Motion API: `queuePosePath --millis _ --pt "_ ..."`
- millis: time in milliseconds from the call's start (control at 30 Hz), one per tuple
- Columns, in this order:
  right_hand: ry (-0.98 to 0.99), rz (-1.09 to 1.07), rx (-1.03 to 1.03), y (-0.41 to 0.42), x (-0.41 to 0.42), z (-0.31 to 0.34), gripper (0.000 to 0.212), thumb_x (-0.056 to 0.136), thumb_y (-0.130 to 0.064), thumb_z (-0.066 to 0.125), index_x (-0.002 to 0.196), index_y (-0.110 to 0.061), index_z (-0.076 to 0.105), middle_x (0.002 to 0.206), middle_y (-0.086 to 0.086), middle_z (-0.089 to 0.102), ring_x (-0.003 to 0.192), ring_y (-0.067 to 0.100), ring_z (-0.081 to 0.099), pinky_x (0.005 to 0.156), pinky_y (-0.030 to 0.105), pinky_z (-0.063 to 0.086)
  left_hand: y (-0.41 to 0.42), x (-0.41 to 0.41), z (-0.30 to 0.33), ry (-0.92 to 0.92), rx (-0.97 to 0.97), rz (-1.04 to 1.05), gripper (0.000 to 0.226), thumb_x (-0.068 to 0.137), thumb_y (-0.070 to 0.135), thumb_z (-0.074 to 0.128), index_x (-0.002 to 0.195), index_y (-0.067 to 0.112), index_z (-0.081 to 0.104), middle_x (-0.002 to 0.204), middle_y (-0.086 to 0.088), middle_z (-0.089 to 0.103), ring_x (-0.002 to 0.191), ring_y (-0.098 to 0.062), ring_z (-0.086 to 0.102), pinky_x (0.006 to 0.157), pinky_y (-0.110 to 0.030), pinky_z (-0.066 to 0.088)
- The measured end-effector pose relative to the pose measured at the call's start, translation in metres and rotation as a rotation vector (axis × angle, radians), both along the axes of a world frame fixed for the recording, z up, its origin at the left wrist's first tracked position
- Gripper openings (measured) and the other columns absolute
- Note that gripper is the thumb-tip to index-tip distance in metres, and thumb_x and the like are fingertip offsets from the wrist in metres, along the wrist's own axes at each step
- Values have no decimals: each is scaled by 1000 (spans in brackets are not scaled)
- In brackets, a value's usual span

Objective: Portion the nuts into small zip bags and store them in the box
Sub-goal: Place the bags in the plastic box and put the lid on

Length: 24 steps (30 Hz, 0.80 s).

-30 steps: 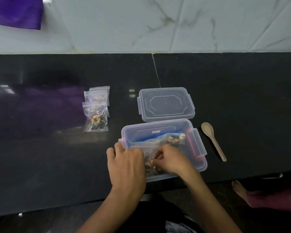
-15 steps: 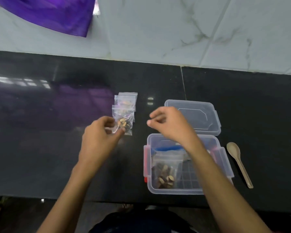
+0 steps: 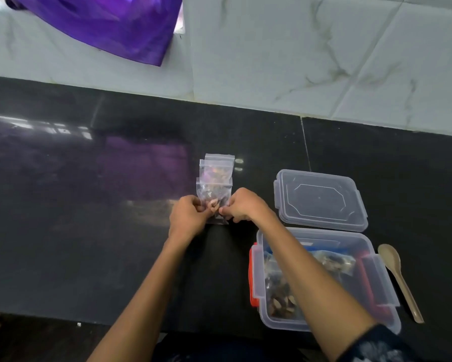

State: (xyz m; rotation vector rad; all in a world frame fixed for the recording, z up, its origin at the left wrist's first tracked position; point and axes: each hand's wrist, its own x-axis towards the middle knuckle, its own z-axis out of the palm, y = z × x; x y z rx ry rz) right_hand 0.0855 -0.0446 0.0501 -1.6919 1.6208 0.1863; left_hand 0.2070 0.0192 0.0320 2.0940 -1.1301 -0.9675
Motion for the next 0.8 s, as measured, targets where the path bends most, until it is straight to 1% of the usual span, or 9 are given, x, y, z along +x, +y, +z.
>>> queuePosePath --millis 100,233,333,400,500,567,600,700,800 --pt "-74 -6 -26 -4 -5 8 27 84 -38 66 92 -12 71 94 7 72 89 23 68 87 42 53 -1 3 8 30 -75 23 19 81 25 75 89 11 64 73 4 63 78 -19 64 74 -33 50" --pt "-151 -43 -134 -16 -5 25 20 86 -35 65 81 -16 69 89 8 70 86 25 65 84 38 52 -19 8 24 -31 -177 6 20 82 24 74 94 12 65 84 3 64 81 -15 61 74 -29 48" --pt "-143 -104 -168 -24 -1 20 21 87 -34 65 89 -13 71 92 7 67 89 24 62 76 33 47 -35 8 23 -67 -137 -37 24 84 25 72 101 9 66 92 -1 65 90 -21 62 79 -33 49" --pt "-142 -161 -167 -25 1 11 27 88 -34 64 94 -9 72 91 9 68 87 25 62 73 31 46 -38 6 17 -93 -100 -66 30 86 30 69 104 7 66 96 -6 66 93 -24 62 78 -35 49" --pt "-246 -245 -109 -24 -1 1 26 88 -30 65 82 -6 72 85 14 72 81 27 68 78 35 56 -37 3 9 -75 -101 -53 33 88 32 66 106 5 60 96 -6 63 87 -21 58 72 -32 45" --pt "-314 -277 -57 -24 -3 -1 20 88 -25 66 74 -11 68 88 15 73 85 28 71 83 40 57 -36 2 9 -14 -94 -17 39 87 29 68 114 6 52 99 -2 57 90 -18 54 75 -31 43" --pt "-332 -275 -34 -25 -4 -1 16 88 -23 66 77 -12 68 90 14 73 87 27 71 84 40 57 -35 2 9 39 -84 6 44 86 27 70 119 6 48 100 -3 56 92 -19 55 79 -32 46" --pt "-360 -257 13 -22 -6 5 16 88 -19 66 97 -6 70 90 12 70 88 23 70 85 33 56 -35 4 9 227 -36 77 59 82 18 74 129 2 44 110 -9 59 100 -24 60 89 -42 53" --pt "-419 -253 55 -15 -7 15 25 89 -16 65 110 -2 67 96 11 68 91 21 68 79 26 56 -30 6 8 365 21 112 57 81 12 75 129 -3 48 112 -12 61 98 -24 62 89 -41 54"
